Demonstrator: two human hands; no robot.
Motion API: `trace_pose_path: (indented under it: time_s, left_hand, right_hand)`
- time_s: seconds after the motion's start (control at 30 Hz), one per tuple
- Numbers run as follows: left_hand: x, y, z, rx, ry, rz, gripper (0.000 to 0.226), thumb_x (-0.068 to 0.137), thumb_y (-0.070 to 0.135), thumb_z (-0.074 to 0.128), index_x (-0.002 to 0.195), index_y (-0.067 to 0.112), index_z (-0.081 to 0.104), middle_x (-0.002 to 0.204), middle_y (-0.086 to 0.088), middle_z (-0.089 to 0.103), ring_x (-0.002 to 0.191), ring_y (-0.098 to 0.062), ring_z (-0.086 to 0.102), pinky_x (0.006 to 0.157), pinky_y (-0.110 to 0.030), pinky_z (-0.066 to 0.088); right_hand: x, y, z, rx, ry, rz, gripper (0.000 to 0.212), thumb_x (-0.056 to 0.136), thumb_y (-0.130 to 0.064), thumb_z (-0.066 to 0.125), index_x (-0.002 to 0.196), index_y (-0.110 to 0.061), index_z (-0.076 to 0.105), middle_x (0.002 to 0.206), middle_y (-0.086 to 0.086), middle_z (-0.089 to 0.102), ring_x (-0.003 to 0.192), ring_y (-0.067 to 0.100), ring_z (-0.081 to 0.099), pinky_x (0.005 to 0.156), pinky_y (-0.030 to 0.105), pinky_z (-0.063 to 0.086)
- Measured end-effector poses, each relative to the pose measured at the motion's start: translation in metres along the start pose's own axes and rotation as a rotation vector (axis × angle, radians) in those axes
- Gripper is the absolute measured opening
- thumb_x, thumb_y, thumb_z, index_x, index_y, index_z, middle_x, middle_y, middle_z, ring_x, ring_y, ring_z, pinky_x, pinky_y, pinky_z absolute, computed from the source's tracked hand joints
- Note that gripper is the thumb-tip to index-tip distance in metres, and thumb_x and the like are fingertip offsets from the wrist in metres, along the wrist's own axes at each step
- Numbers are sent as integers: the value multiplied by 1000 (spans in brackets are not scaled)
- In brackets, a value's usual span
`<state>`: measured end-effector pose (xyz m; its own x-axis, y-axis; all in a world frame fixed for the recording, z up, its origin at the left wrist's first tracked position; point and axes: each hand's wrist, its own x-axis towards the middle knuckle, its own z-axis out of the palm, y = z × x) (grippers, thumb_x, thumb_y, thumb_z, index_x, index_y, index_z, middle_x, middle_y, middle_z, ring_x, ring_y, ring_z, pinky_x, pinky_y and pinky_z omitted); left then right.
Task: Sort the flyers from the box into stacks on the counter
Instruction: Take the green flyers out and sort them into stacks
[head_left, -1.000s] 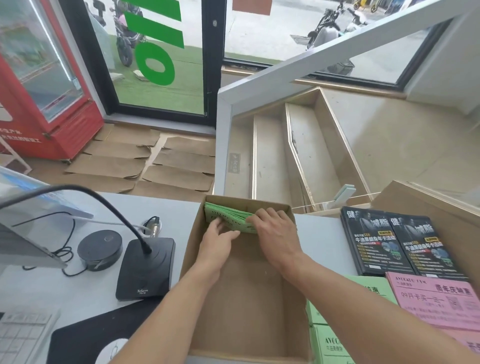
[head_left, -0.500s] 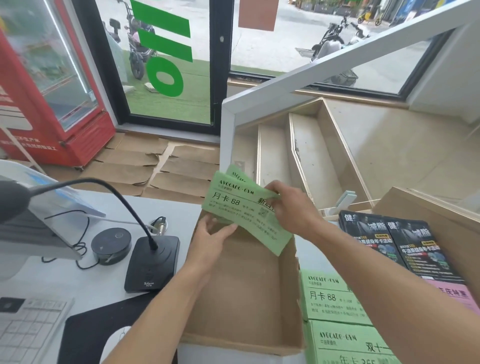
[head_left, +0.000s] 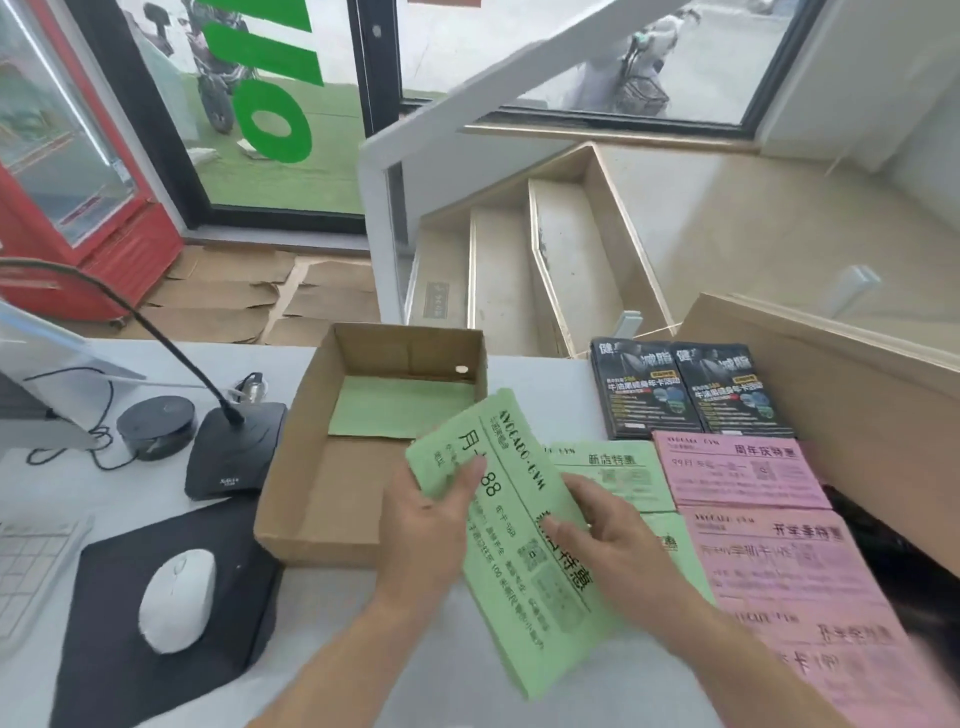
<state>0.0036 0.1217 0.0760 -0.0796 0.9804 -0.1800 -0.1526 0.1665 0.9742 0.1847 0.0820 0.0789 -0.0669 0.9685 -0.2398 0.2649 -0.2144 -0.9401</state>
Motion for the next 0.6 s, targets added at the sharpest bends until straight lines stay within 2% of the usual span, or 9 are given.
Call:
trace_pose_path:
  time_s: [0.1,0.17,0.23,0.3,0.33,0.4,0.47,0.5,0.6]
  left_hand:
    - [-35,-23,20,-30,-13,-22,28,90,7,72,116,17,69,107,-7,77,96,-28,75,80,-54,61]
    - [-52,-38,26,4,0,7,46,83,2,78,117,31,68,117,0,74,98,-23,75,75,-40,63]
    - [-63,-55,23,36,5,-16,68,75,-4,82,127,36,61,113,10,73,99,-15,73,73,-31,62]
    - [-72,-74,16,95,-89,-81,82,73,-6,84,135,38,53,118,18,70,100,-10,71,78,-33,61]
    - [-76,-82,13,143,-171,-125,80,74,-4,84,135,39,53,120,15,71,101,-12,71,82,-36,61]
    - [-84,-100,12,234,-299,-198,62,81,0,81,130,31,60,115,1,75,106,-21,71,90,-43,59]
    - [-93,-113,16,323,-335,-214,38,88,-1,74,118,21,68,109,1,77,109,-22,70,91,-37,59]
    - [-97,-118,18,351,-330,-219,29,90,-1,71,112,18,70,108,3,77,110,-20,70,91,-34,58]
    - [-106,-124,25,346,-282,-195,14,94,1,67,101,13,66,107,4,76,108,-16,69,94,-37,56]
  right_hand:
    - [-33,34,-10,30,22,45,31,100,-6,58,125,-24,63,116,-4,74,106,18,71,93,48,57]
    - [-48,48,-32,16,-39,94,32,101,-6,58,125,-26,63,116,-7,73,105,16,72,91,45,58]
    - [-63,57,-55,-67,-137,144,32,102,-13,57,124,-36,63,118,-18,72,106,8,70,90,35,58]
    - [-77,69,-73,-229,-191,148,32,103,-21,57,120,-49,61,114,-31,69,103,-3,68,83,23,57]
    - [-82,76,-80,-336,-176,127,33,102,-26,59,118,-55,59,112,-36,67,100,-7,67,80,21,56]
    - [-88,93,-87,-560,-99,25,37,99,-34,62,123,-61,57,116,-40,63,102,-10,64,83,17,54]
    - [-91,110,-84,-756,-47,-101,38,97,-39,64,128,-60,55,117,-44,56,99,-10,63,80,5,44]
    - [-91,116,-82,-845,-20,-154,39,95,-41,66,128,-58,56,115,-44,55,93,-9,64,73,2,39]
    - [-91,123,-76,-948,50,-292,42,81,-40,81,119,-50,66,98,-32,69,61,-5,62,52,7,36]
